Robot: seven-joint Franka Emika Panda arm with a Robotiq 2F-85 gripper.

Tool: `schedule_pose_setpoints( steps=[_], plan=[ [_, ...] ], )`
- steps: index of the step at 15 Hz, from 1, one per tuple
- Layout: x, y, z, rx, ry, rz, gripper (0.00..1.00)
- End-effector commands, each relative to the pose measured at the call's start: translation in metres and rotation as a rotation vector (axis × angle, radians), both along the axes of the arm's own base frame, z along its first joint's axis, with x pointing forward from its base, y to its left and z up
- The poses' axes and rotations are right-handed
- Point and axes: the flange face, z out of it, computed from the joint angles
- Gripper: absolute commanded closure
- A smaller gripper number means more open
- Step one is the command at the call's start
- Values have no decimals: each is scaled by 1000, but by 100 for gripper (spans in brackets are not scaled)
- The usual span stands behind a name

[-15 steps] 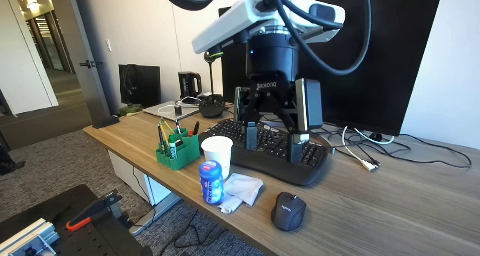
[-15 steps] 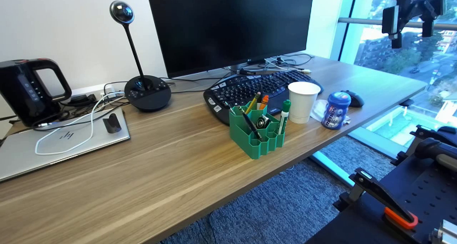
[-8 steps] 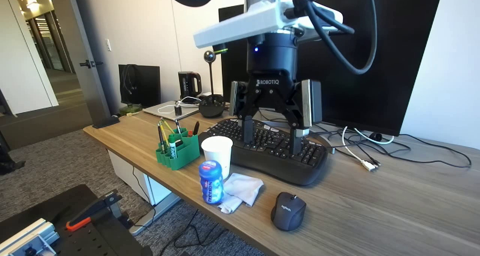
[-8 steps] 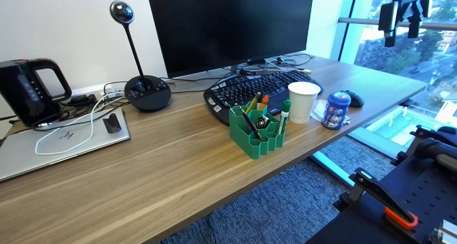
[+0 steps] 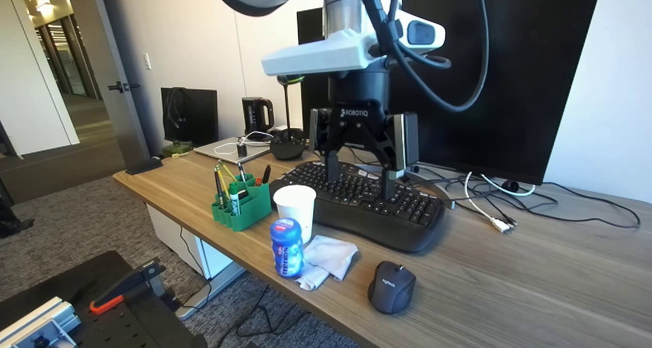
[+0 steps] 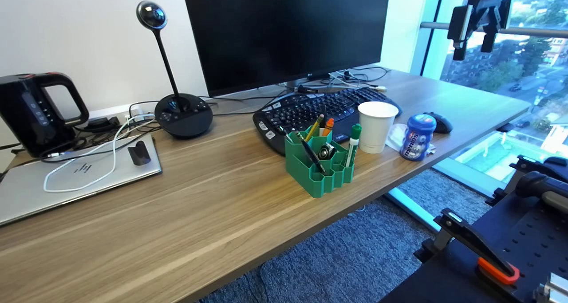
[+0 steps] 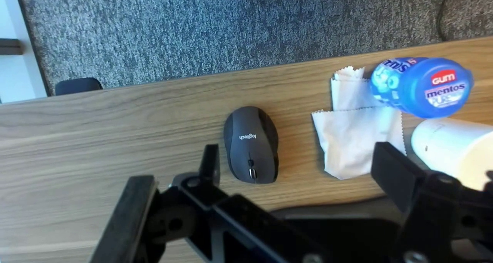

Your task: Move the blue bottle to the left

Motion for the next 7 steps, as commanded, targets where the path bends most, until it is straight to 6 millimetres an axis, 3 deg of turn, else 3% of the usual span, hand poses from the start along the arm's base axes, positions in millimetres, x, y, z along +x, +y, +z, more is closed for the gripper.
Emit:
schedule_pose_setpoints(
  steps=[1, 7],
  plan=[
    [0, 0, -1, 0, 4, -4, 0],
    [1, 0, -4, 0, 7, -7, 0]
  ],
)
